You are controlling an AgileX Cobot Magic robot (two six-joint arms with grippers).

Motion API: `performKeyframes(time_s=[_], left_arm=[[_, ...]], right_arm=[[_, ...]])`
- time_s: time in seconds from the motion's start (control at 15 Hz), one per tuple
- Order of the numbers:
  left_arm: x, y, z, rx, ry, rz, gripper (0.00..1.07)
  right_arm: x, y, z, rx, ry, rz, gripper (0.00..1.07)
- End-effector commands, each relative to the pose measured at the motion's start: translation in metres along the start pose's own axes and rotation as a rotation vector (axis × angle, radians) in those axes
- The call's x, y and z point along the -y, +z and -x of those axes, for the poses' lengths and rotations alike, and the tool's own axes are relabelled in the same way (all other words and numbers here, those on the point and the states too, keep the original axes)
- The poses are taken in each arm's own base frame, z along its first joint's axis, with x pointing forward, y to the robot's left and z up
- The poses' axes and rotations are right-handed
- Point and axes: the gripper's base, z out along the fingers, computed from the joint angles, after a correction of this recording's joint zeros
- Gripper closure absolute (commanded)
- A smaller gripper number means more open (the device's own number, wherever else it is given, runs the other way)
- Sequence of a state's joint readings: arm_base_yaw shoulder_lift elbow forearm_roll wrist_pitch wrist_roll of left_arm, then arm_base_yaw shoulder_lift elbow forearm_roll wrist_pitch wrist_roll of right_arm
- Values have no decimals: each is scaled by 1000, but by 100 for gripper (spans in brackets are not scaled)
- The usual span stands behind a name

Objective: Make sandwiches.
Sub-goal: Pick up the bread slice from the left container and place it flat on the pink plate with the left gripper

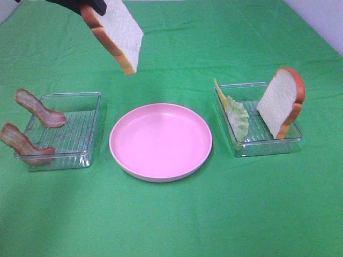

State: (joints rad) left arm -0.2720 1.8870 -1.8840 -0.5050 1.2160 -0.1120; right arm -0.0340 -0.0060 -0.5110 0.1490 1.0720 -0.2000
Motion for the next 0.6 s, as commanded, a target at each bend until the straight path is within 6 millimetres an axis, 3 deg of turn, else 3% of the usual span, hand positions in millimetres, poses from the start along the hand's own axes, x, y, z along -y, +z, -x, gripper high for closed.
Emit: performKeyframes(time_s=[0.07,0.13,0.47,0.53,0.6], left_arm=[[-17,15,-8,-43,9,-141,107],[-20,21,-10,-45,13,-164,107],[-66,100,-49,-80,-120,-306,107],[-77,129,-55,-136,-177,-334,107],[-79,137,-57,-151,-191,-335,107]], right_arm=[[0,-1,-1,15,-5,-9,31],[0,-1,-1,15,-5,-9,31],[0,-1,-1,15,-5,-9,31],[0,-1,-1,15,-5,-9,31],[0,-1,-1,15,-5,-9,31]])
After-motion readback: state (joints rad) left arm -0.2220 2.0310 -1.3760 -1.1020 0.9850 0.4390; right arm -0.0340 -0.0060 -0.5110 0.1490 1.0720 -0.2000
